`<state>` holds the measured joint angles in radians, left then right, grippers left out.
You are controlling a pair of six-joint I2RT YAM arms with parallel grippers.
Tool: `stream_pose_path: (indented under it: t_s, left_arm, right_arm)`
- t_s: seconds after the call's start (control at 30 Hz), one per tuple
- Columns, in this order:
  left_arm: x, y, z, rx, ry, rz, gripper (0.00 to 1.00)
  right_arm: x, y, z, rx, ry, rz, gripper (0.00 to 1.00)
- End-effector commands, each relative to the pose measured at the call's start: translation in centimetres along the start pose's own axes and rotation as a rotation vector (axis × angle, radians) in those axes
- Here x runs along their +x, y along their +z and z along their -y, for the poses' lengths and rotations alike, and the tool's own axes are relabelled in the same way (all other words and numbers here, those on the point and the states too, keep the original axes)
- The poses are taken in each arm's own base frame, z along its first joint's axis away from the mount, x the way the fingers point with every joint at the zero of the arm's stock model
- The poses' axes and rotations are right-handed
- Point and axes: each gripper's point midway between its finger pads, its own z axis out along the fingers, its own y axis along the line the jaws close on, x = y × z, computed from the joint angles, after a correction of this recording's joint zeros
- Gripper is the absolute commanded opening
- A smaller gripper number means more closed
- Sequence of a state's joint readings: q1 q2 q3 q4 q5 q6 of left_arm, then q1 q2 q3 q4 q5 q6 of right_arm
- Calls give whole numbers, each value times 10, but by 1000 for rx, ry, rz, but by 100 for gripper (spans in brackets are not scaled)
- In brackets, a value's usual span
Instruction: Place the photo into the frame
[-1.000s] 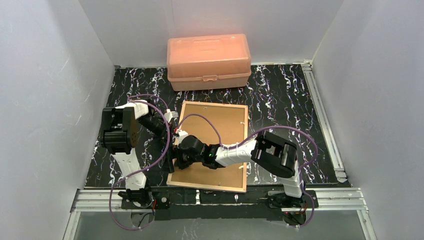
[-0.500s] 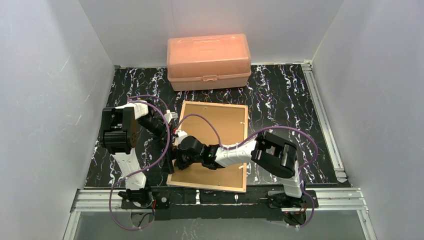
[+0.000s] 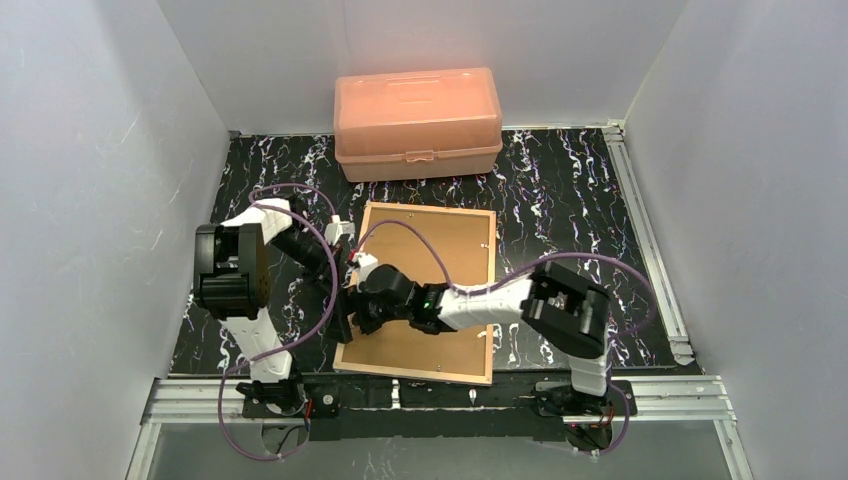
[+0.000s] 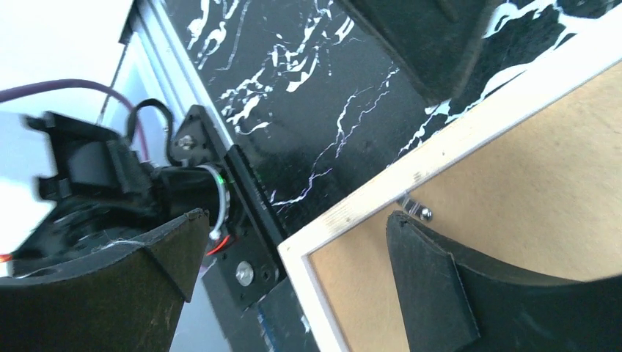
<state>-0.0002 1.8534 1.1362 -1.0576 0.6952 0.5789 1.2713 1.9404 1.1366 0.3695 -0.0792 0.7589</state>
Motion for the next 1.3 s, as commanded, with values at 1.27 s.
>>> stream_pose_path:
  t_s: [1.27]
  left_arm:
    - [57, 53, 5, -246, 612, -227, 0]
  right_arm:
    - [-154, -195, 300, 530, 495, 286, 99]
